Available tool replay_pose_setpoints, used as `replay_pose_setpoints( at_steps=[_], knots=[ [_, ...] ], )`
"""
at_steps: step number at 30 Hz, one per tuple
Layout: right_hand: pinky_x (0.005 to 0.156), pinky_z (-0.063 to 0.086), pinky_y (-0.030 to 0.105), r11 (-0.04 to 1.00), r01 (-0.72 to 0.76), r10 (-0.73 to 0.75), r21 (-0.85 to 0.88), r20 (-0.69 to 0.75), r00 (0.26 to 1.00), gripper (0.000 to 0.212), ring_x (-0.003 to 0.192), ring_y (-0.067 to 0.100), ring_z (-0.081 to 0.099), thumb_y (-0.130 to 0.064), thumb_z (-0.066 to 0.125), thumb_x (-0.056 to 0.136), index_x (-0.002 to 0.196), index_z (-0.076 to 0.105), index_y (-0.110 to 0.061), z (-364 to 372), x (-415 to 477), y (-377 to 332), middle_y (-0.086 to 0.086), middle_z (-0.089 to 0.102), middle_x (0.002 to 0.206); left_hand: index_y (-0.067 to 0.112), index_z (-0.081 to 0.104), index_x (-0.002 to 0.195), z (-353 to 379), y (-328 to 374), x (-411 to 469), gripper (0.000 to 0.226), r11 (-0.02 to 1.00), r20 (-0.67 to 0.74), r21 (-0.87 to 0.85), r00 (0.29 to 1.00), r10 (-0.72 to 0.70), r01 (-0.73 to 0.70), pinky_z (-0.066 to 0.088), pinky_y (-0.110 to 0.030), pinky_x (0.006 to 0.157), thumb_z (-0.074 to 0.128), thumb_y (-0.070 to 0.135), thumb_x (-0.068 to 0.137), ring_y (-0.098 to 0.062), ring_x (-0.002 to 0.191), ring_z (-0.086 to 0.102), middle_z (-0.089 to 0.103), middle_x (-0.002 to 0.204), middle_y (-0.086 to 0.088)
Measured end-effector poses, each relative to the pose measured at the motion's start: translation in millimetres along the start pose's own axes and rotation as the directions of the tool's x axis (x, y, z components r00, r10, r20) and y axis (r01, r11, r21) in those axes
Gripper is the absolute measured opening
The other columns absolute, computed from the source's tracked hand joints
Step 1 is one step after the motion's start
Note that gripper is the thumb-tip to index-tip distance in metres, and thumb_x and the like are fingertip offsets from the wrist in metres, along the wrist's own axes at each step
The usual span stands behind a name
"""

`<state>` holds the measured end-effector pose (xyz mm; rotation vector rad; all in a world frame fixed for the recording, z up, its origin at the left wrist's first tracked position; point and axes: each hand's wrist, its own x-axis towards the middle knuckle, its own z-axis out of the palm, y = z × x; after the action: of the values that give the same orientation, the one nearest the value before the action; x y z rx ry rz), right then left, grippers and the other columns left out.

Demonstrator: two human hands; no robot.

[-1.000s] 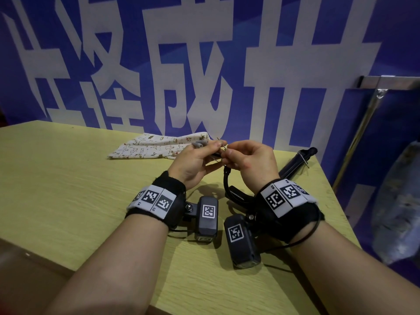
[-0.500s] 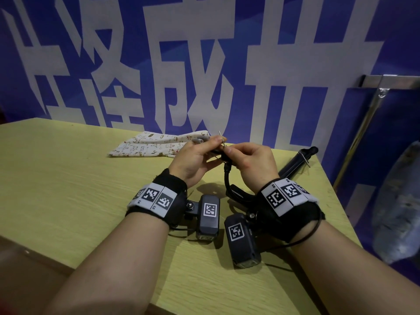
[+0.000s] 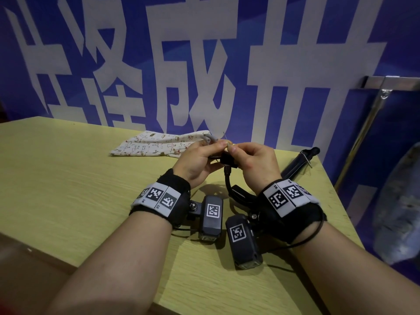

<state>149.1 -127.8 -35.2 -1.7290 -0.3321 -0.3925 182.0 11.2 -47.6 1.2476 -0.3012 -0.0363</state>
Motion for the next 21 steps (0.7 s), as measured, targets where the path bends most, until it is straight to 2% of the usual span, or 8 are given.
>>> replay_pose_setpoints(
  at_steps=[3, 5, 7, 9, 13, 15, 18, 21],
  knots=[
    [0.055, 0.043, 0.01, 0.998, -0.05, 0.049, -0.03, -0.011, 0.999, 0.017, 0.054, -0.002, 0.054, -0.027, 0.061, 0.091, 0.076, 0.066, -0.021, -4.9, 4.6, 4.0, -0.009, 0.059, 0.063, 0.007, 0.065, 0.106, 1.1, 1.6, 1.1, 0.015, 0.999, -0.072, -0.033, 0.997, -0.01, 0.008, 0.054, -0.037, 0.081, 0.056, 0.014, 0.096, -0.023, 0.099, 0.065, 0.07, 0.098, -0.007],
    [0.065, 0.045, 0.021, 0.987, -0.147, 0.144, -0.07, -0.055, 0.988, 0.016, 0.063, 0.006, 0.052, -0.032, 0.061, 0.09, 0.079, 0.065, -0.021, -11.3, 11.3, 12.2, -0.008, 0.057, 0.067, 0.006, 0.064, 0.109, -0.7, 2.8, 2.6, 0.017, 0.996, -0.177, -0.09, 0.984, -0.024, 0.008, 0.056, -0.035, 0.072, 0.058, 0.014, 0.096, -0.022, 0.094, 0.069, 0.07, 0.101, -0.008],
    [0.074, 0.046, 0.032, 0.967, -0.243, 0.232, -0.076, -0.127, 0.964, 0.013, 0.072, 0.015, 0.053, -0.029, 0.063, 0.089, 0.079, 0.064, -0.021, -19.7, 17.6, 19.1, -0.006, 0.058, 0.072, 0.011, 0.065, 0.101, -3.5, 3.5, 3.6, 0.009, 0.99, -0.261, -0.142, 0.964, -0.052, 0.015, 0.057, -0.033, 0.068, 0.059, 0.014, 0.095, -0.022, 0.09, 0.071, 0.07, 0.104, -0.01],
    [0.076, 0.045, 0.031, 0.958, -0.277, 0.259, -0.078, -0.188, 0.948, 0.009, 0.078, 0.014, 0.053, -0.023, 0.061, 0.09, 0.083, 0.066, -0.02, -28.6, 21.0, 21.5, -0.004, 0.061, 0.083, 0.012, 0.065, 0.103, -6.2, 3.6, 5.1, 0.01, 0.986, -0.31, -0.165, 0.948, -0.078, 0.027, 0.057, -0.031, 0.065, 0.06, 0.014, 0.094, -0.02, 0.087, 0.072, 0.07, 0.104, -0.01],
    [0.066, 0.04, 0.02, 0.947, -0.298, 0.25, -0.117, -0.309, 0.917, 0.019, 0.074, 0.008, 0.054, -0.015, 0.055, 0.091, 0.103, 0.069, -0.016, -43.8, 25.8, 27.5, -0.001, 0.063, 0.097, 0.009, 0.064, 0.108, -12.9, 2.7, 7.1, 0.015, 0.988, -0.427, -0.149, 0.9, -0.093, 0.031, 0.055, -0.032, 0.07, 0.06, 0.013, 0.095, -0.022, 0.094, 0.069, 0.07, 0.096, -0.008],
    [0.079, 0.046, 0.028, 0.916, -0.372, 0.31, -0.147, -0.326, 0.893, 0.021, 0.091, 0.018, 0.058, -0.016, 0.057, 0.087, 0.102, 0.07, -0.02, -44.1, 27.8, 31.2, 0.005, 0.063, 0.11, 0.007, 0.062, 0.108, -17.3, 1.8, 8.1, 0.014, 0.991, -0.486, -0.131, 0.869, -0.096, 0.037, 0.055, -0.033, 0.073, 0.06, 0.011, 0.095, -0.023, 0.096, 0.068, 0.069, 0.094, -0.008],
    [0.096, 0.046, 0.042, 0.89, -0.415, 0.313, -0.188, -0.408, 0.857, 0.016, 0.112, 0.03, 0.052, -0.018, 0.057, 0.082, 0.088, 0.067, -0.03, -42.3, 31.1, 33.6, 0.007, 0.06, 0.118, 0.005, 0.06, 0.114, -21.0, 0.0, 8.9, 0.021, 0.992, -0.541, -0.094, 0.832, -0.119, 0.081, 0.055, -0.031, 0.069, 0.061, 0.008, 0.094, -0.021, 0.092, 0.068, 0.068, 0.097, -0.009],
    [0.1, 0.043, 0.042, 0.861, -0.484, 0.337, -0.156, -0.537, 0.773, 0.026, 0.121, 0.03, 0.045, -0.017, 0.06, 0.083, 0.108, 0.064, -0.021, -48.9, 31.2, 37.4, 0.008, 0.044, 0.134, 0.005, 0.059, 0.119, -23.8, -2.1, 8.6, 0.027, 0.992, -0.568, -0.05, 0.814, -0.123, 0.115, 0.055, -0.032, 0.073, 0.063, 0.007, 0.092, -0.023, 0.101, 0.067, 0.069, 0.105, -0.011]
  ],
)
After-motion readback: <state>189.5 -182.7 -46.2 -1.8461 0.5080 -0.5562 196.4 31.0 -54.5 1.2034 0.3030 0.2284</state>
